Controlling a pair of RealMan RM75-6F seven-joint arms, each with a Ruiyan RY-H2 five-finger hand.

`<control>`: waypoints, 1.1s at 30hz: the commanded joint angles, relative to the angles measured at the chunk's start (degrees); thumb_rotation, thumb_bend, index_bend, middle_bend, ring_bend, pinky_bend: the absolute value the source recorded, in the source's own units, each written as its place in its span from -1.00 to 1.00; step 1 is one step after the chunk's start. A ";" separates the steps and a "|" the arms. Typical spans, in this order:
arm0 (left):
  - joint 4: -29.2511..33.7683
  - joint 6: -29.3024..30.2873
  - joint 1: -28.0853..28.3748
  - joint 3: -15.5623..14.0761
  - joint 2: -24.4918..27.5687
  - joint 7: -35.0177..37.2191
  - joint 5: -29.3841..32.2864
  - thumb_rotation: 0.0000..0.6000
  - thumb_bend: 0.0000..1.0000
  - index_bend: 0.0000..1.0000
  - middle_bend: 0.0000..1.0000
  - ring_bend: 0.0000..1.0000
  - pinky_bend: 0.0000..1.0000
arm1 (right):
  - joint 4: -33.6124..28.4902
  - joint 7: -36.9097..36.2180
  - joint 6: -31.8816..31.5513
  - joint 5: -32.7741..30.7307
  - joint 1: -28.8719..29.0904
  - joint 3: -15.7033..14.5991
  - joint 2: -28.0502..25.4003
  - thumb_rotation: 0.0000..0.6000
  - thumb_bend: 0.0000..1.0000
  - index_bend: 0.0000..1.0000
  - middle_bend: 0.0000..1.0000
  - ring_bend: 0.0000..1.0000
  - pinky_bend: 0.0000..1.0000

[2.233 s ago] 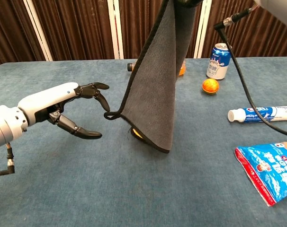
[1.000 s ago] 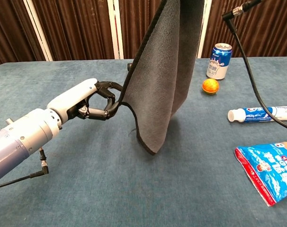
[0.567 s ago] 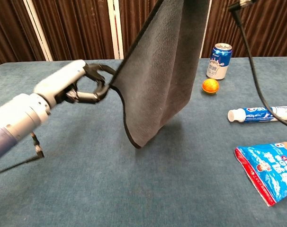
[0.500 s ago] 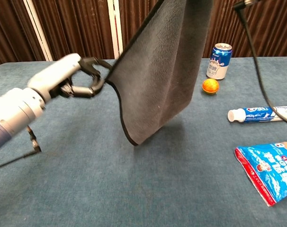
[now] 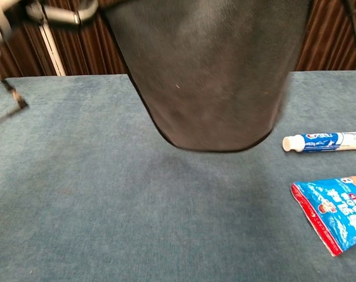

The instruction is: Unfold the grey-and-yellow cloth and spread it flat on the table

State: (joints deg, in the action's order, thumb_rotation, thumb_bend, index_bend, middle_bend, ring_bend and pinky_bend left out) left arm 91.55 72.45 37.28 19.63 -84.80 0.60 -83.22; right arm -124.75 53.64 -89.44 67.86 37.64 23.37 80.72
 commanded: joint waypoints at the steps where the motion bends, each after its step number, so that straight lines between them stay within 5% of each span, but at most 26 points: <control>1: 1.82 -0.11 1.28 2.23 1.93 -2.45 1.04 1.00 0.10 0.58 -0.62 -1.00 -0.88 | -2.02 -3.04 1.42 -1.79 -0.84 0.29 -1.80 1.00 -0.01 0.25 -0.75 -1.00 -1.00; 14: 1.80 -3.09 5.08 7.42 5.98 -5.30 7.12 1.00 0.10 0.59 -0.61 -1.00 -0.89 | -4.20 -17.42 9.28 -8.84 -2.67 1.15 -8.91 1.00 -0.01 0.25 -0.75 -1.00 -1.00; 33: -13.53 -10.45 12.55 8.51 1.08 -4.04 16.52 1.00 0.10 0.59 -0.60 -1.00 -0.89 | 13.45 -31.09 23.83 -14.96 5.30 3.69 -8.93 1.00 -0.01 0.25 -0.75 -1.00 -1.00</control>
State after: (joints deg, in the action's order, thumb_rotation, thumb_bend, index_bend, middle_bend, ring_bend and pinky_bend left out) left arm 80.27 63.08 48.61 27.71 -82.65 -4.19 -67.90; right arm -113.19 23.43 -67.14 53.82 41.47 26.68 70.94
